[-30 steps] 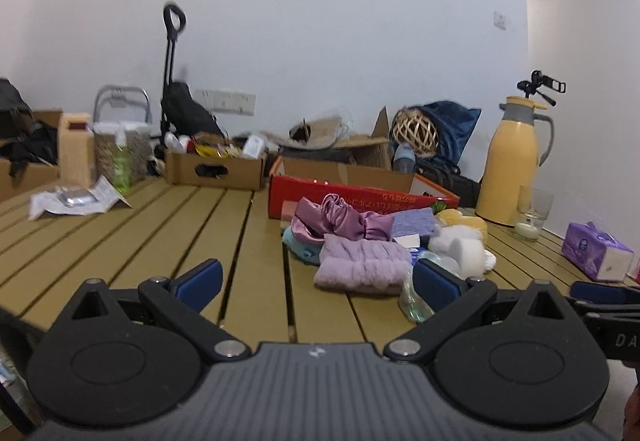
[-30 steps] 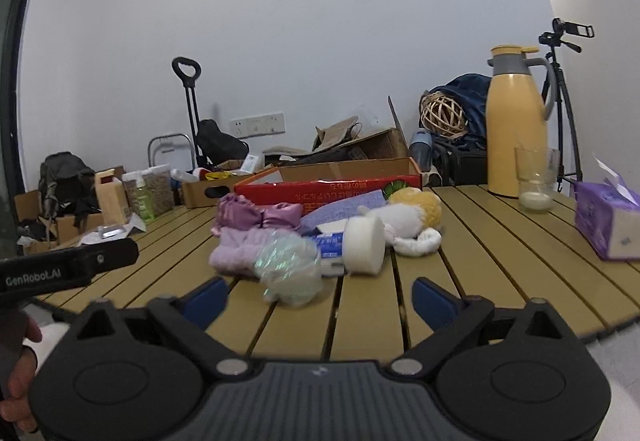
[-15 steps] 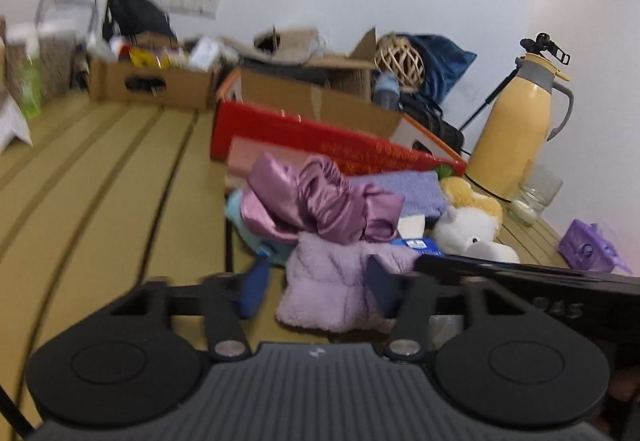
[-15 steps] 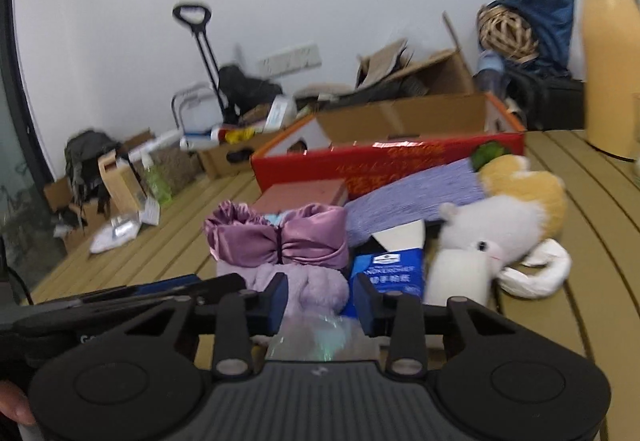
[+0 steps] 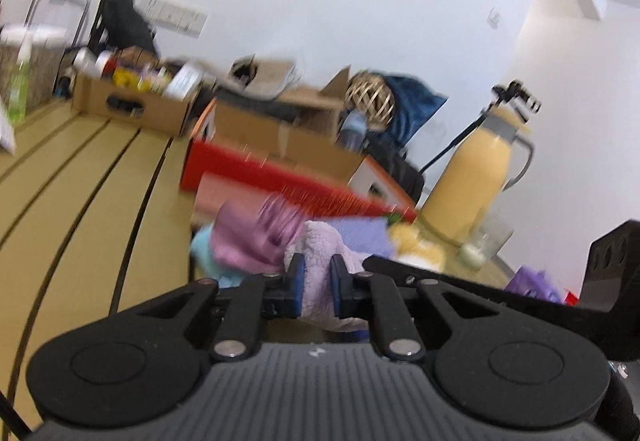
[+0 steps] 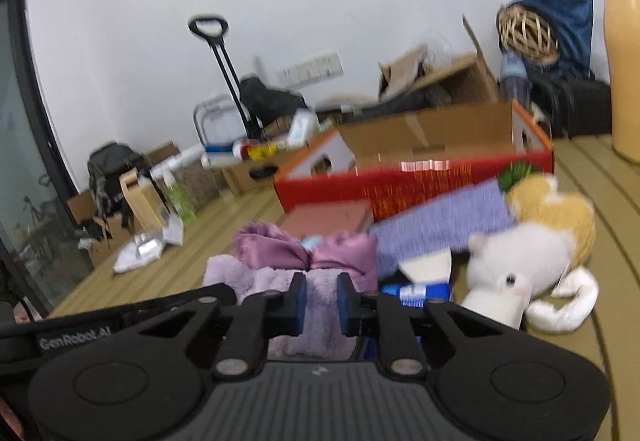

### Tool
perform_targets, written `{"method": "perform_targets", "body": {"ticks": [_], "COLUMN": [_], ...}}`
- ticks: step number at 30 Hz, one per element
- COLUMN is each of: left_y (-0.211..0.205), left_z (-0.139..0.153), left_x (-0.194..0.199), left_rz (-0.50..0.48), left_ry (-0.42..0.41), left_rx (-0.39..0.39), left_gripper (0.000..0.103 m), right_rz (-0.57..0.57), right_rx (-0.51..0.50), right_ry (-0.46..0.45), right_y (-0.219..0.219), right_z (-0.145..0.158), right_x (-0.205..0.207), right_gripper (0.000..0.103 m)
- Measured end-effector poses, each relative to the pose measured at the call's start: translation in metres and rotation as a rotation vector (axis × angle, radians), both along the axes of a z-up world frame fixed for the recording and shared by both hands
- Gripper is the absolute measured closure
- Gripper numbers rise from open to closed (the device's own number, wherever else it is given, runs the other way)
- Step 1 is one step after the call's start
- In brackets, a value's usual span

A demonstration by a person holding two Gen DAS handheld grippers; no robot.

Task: Organize soft objects
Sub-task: 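Carry the lilac towel with both tools and drop it into the cardboard box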

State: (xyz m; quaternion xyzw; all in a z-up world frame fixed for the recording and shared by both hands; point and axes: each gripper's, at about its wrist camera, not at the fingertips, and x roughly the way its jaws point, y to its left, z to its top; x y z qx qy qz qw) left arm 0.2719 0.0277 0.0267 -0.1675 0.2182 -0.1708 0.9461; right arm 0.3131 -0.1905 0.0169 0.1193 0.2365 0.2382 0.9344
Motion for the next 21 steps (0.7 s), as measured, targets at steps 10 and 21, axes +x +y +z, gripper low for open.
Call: {"method": "perform_targets", "body": {"ticks": [10,21], "left_y": [-0.005,0.010], "left_z": [0.082,0.075], "left_x": [0.078,0.309], "left_rz": [-0.044,0.006], "left_ry": [-0.086,0.115], "left_rx": [-0.031,0.015], "left_gripper": [0.090,0.090], "right_rz": [-0.009,-0.027], "right_rx": [0.066,0.077], "right_ry": [-0.113,0.104], "right_y": [-0.021,0.003], "right_z": [0.080,0.097], "right_x": [0.054,0.289], "right_gripper": [0.090,0.090]}}
